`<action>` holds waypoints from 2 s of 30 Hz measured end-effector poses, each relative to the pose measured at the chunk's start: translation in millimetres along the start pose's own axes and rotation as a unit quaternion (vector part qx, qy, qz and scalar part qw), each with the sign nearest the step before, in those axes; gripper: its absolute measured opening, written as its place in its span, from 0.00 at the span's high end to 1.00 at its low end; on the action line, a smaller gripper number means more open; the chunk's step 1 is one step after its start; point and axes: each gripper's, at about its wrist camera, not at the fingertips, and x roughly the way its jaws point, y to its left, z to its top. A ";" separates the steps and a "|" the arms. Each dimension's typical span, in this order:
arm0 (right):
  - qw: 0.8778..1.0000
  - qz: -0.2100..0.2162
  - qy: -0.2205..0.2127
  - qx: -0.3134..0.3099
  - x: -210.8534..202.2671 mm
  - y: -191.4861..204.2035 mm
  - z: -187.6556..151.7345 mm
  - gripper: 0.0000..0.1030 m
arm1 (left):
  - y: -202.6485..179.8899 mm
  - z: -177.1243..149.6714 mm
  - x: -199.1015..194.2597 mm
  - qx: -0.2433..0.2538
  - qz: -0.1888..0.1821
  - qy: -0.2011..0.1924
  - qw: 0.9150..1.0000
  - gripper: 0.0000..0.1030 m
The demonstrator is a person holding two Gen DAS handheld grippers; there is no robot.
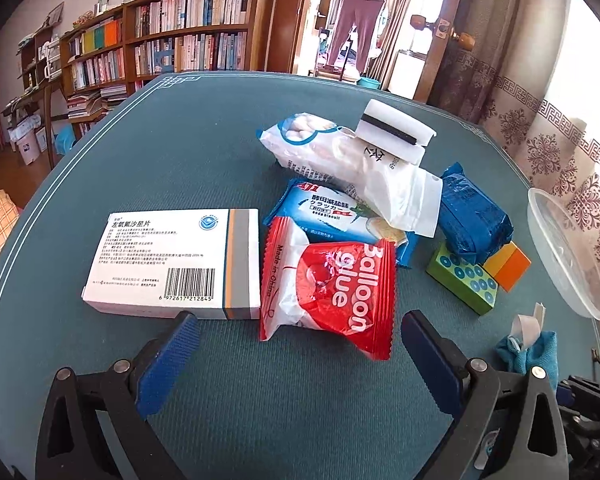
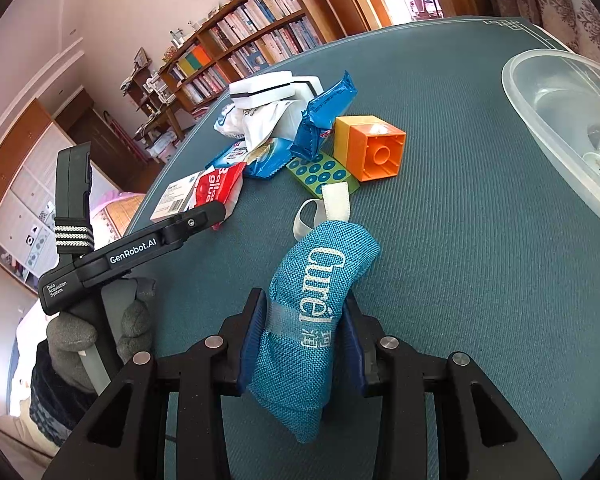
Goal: Organize objects
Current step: 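Lift the pouch with the right gripper while the left gripper grasps the red Balloon glue packet, then lower the pouch into the clear bowl and open the right gripper while the left carries the glue packet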
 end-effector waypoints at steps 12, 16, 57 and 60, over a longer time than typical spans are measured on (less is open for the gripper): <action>1.000 0.000 -0.001 0.000 0.7 0.0 -0.1 0.63 | -17.1 10.9 17.7 0.019 0.021 0.011 1.000 0.09; 1.000 0.000 -0.001 -0.001 0.9 -0.2 0.1 0.63 | -18.2 9.0 12.2 0.017 0.025 0.009 0.999 0.30; 0.956 -0.152 -0.198 0.153 -136.6 -142.6 55.7 0.67 | -108.5 -3.7 -28.0 0.093 -0.052 -0.003 0.994 0.50; 0.950 -0.171 -0.204 0.162 -140.1 -154.9 56.8 0.67 | -117.4 -3.0 -28.0 0.099 -0.054 -0.003 0.994 0.50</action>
